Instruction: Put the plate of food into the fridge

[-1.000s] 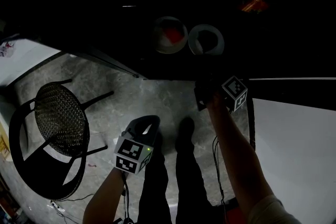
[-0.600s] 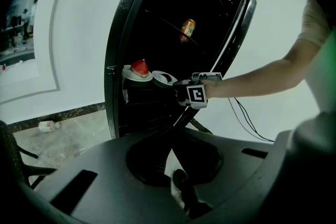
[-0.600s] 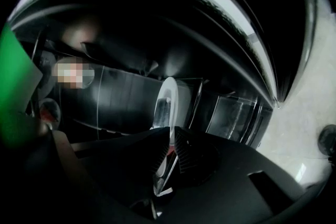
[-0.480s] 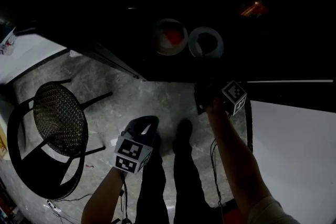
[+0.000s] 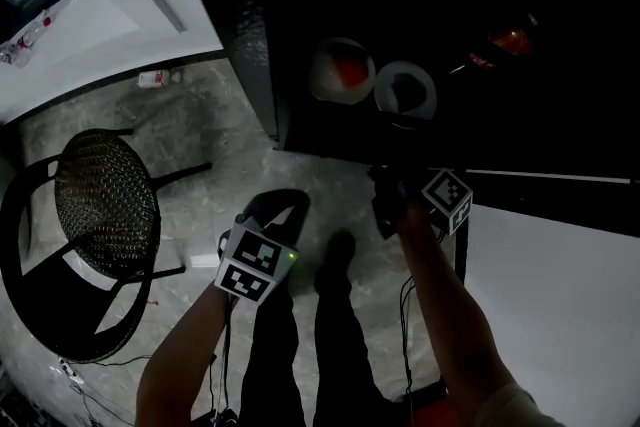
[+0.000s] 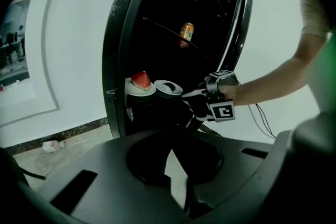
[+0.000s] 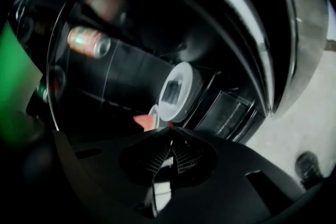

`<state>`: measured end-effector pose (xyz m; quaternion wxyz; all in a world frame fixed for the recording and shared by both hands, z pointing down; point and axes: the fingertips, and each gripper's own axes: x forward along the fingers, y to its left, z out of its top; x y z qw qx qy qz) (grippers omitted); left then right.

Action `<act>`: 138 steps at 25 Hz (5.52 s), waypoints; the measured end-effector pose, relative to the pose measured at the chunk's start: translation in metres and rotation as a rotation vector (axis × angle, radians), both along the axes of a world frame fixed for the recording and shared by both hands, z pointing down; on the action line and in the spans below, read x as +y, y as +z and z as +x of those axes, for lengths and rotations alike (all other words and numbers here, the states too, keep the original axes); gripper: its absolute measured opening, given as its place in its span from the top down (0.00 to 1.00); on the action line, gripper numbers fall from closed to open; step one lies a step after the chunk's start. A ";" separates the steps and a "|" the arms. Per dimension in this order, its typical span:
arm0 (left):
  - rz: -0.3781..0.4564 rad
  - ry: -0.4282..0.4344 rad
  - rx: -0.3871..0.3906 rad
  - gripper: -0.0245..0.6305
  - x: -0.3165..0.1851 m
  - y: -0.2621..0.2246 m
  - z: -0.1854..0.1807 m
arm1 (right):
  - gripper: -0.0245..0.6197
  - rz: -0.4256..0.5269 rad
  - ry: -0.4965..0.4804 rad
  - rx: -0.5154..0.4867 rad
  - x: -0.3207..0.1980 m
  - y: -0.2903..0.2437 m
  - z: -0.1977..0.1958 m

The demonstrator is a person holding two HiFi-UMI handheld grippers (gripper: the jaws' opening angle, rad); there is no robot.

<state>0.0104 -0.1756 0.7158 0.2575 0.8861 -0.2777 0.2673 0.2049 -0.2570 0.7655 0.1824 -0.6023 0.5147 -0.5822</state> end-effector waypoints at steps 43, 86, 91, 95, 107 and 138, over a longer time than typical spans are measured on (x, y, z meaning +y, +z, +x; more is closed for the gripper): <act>0.052 -0.084 0.064 0.95 -0.001 -0.207 -0.039 | 0.92 0.254 -0.587 0.031 0.111 -0.256 -0.164; 0.264 -0.028 0.279 0.95 0.040 -0.382 -0.062 | 0.92 0.469 -0.823 0.449 0.157 -0.417 -0.232; 0.267 -0.027 0.308 0.95 0.048 -0.389 -0.067 | 0.92 0.476 -0.777 0.462 0.166 -0.422 -0.225; 0.260 -0.048 0.344 0.95 0.056 -0.392 -0.071 | 0.92 0.465 -0.743 0.468 0.175 -0.425 -0.219; 0.279 -0.017 0.344 0.95 0.069 -0.398 -0.058 | 0.92 0.439 -0.717 0.506 0.192 -0.432 -0.204; 0.340 0.027 0.390 0.95 0.180 -0.460 0.028 | 0.92 0.517 -0.693 0.585 0.306 -0.469 -0.110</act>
